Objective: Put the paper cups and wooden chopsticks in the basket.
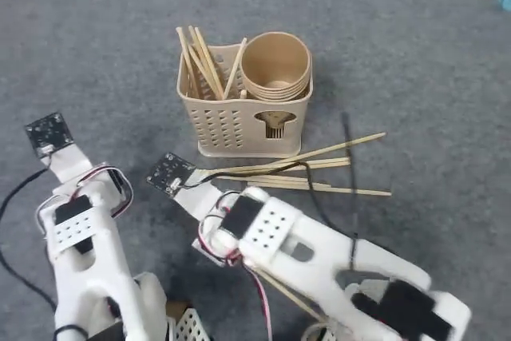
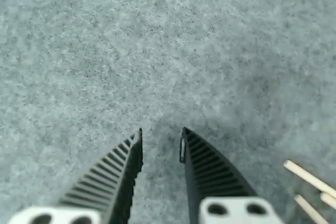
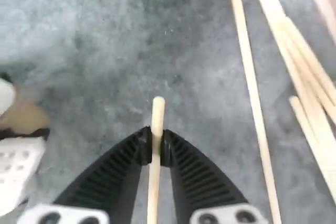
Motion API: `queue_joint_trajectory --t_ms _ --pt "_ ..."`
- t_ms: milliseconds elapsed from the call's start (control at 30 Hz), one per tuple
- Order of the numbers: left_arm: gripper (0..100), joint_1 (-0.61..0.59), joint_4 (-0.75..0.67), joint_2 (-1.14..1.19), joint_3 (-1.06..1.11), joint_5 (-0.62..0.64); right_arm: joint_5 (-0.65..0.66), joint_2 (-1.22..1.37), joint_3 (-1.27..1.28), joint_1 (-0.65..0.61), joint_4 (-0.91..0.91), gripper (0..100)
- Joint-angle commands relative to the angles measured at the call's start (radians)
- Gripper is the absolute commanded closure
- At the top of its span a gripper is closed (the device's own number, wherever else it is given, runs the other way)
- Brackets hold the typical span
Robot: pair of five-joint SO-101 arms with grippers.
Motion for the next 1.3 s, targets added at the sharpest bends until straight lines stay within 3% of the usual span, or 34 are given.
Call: queue_joint_trajectory --t_ms 0,667,1100,1267 --pt "88 -0.005 0.014 0.005 -0.035 0.003 0.109 -0.148 0.029 0.028 0.087 99.1" --pt "88 -0.005 0.012 0.005 -0.033 0.003 0.138 -0.803 0.140 0.133 0.074 99.0" --pt "88 -0.002 0.011 0.005 -0.033 0.003 0.135 -0.846 0.143 0.263 -0.335 99.0" --pt "88 -0.002 0.009 0.005 -0.033 0.003 0.135 -0.846 0.219 0.300 -0.624 99.0"
